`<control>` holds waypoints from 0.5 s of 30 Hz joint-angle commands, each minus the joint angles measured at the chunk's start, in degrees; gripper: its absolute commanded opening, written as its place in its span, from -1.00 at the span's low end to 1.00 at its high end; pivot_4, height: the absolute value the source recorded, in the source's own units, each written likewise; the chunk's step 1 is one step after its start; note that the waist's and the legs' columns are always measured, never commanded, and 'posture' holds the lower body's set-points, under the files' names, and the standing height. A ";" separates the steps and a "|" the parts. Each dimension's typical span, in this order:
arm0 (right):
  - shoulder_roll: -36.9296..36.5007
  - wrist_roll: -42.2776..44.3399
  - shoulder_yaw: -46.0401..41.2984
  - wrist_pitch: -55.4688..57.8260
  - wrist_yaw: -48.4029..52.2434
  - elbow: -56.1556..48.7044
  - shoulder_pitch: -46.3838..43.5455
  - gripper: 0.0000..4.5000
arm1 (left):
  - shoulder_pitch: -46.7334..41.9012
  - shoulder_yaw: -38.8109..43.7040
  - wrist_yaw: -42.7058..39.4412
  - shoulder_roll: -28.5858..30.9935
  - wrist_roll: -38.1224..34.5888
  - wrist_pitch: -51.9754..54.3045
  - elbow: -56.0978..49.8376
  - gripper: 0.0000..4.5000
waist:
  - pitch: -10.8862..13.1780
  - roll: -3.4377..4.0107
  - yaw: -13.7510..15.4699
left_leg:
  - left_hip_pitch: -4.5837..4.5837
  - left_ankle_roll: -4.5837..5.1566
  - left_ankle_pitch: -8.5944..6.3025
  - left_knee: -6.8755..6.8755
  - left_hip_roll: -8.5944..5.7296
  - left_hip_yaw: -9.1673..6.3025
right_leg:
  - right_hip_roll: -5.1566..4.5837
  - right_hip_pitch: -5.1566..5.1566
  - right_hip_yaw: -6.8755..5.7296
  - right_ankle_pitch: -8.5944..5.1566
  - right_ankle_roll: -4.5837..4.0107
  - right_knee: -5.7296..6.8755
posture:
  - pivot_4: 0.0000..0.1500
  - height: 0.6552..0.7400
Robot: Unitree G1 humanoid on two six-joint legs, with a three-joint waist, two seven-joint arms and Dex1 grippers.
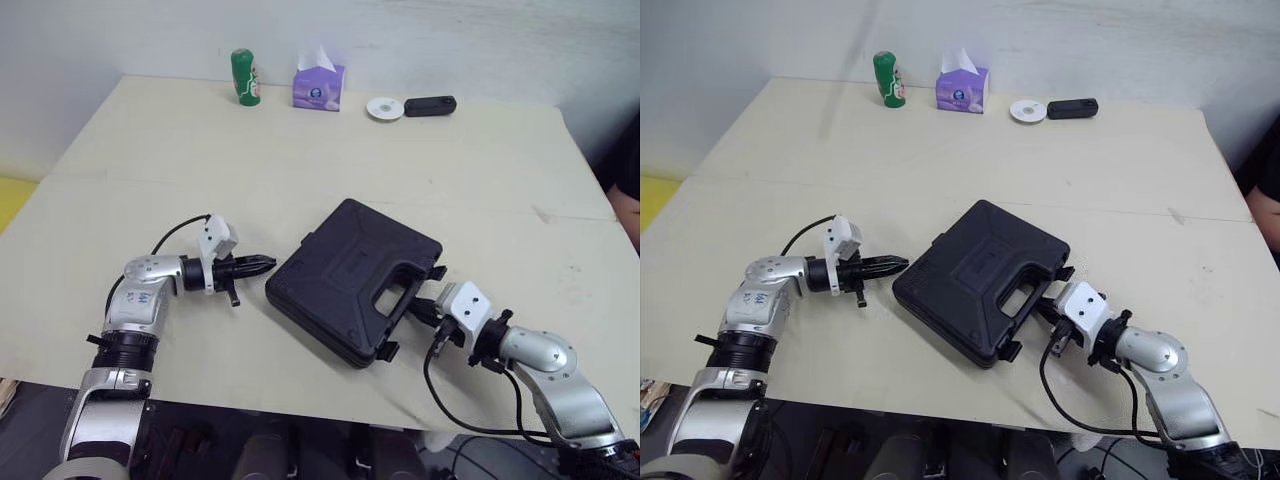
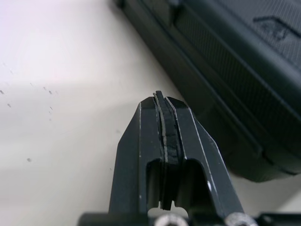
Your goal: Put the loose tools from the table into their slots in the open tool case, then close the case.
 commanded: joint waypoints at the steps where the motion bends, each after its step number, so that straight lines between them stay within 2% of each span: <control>1: -2.04 1.91 -4.90 0.37 0.18 -4.84 4.40 -1.00 | -3.55 2.32 -4.18 3.02 -6.17 4.45 -8.05 -0.98 | 0.00 0.00 0.02 | -0.01 0.00 0.00 0.00 0.00 0.00 | 0.00 0.00 -0.01 0.00 0.00 -0.01 | 1.00 1.00; 6: -0.85 6.09 -12.03 -0.47 -1.19 -7.36 10.37 -1.00 | -6.96 -0.58 -3.91 0.93 -10.62 10.74 -17.82 -0.98 | 0.00 0.00 0.95 | 0.00 0.04 -0.03 0.00 -0.05 -0.02 | -0.05 0.07 0.01 0.00 0.00 -0.06 | 1.00 1.00; 10: -0.01 5.82 -16.43 -1.91 -3.30 -6.05 12.45 -1.00 | -10.58 -4.71 -1.72 -2.08 -11.31 16.39 -22.58 -0.98 | 0.00 0.00 1.48 | 0.00 0.04 -0.03 0.01 -0.05 0.00 | 0.01 0.08 0.02 0.00 0.00 -0.06 | 1.00 1.00; 15: 3.16 6.31 -19.93 -2.94 -6.83 -3.95 11.99 -1.00 | -17.46 -13.48 3.33 -8.61 -5.46 18.22 -19.03 -0.98 | 0.00 0.01 1.40 | 0.00 -0.01 0.00 -0.03 -0.02 0.02 | 0.18 0.08 0.04 -0.01 0.01 -0.11 | 1.00 1.00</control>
